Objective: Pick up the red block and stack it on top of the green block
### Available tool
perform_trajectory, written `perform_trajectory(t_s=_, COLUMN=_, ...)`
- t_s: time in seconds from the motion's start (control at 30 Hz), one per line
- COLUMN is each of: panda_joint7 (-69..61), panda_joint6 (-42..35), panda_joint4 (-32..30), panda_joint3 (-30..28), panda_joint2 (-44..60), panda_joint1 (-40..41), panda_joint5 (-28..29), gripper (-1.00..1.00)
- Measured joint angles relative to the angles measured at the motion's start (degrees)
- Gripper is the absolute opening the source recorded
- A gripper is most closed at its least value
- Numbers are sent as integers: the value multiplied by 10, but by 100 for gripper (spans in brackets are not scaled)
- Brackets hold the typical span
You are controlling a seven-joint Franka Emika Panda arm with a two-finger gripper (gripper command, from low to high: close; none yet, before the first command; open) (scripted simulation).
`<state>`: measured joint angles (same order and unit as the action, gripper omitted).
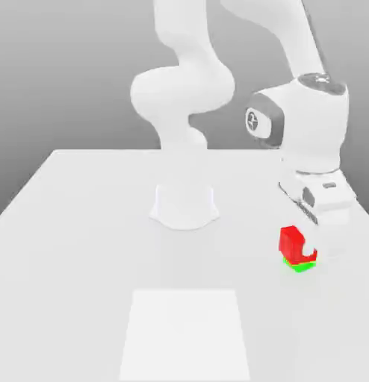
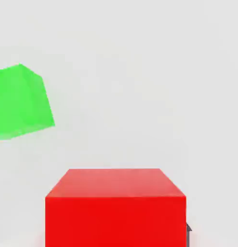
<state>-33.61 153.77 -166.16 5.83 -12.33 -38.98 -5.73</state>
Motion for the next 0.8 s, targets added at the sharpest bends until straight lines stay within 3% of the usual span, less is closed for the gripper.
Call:
perform_trajectory(t_s=0.1, panda_joint7=-25, panda_joint6=15, panda_joint4=-31, panda_joint3=29, panda_joint2=-16, panda_joint1=-44, panda_joint5=4, gripper=-100)
perform_trajectory(t_s=0.3, panda_joint7=-4, panda_joint6=127, panda_joint4=-31, panda_joint3=40, panda_joint2=96, panda_joint1=-33, panda_joint5=43, gripper=-100)
perform_trajectory(t_s=0.33, panda_joint7=3, panda_joint6=144, panda_joint4=-31, panda_joint3=34, panda_joint2=114, panda_joint1=-37, panda_joint5=53, gripper=100)
perform_trajectory(t_s=0.57, panda_joint7=4, panda_joint6=148, panda_joint4=-31, panda_joint3=33, panda_joint2=117, panda_joint1=-36, panda_joint5=55, gripper=100)
perform_trajectory(t_s=0.8, panda_joint7=-24, panda_joint6=24, panda_joint4=-36, panda_joint3=22, panda_joint2=-13, panda_joint1=-61, panda_joint5=14, gripper=100)
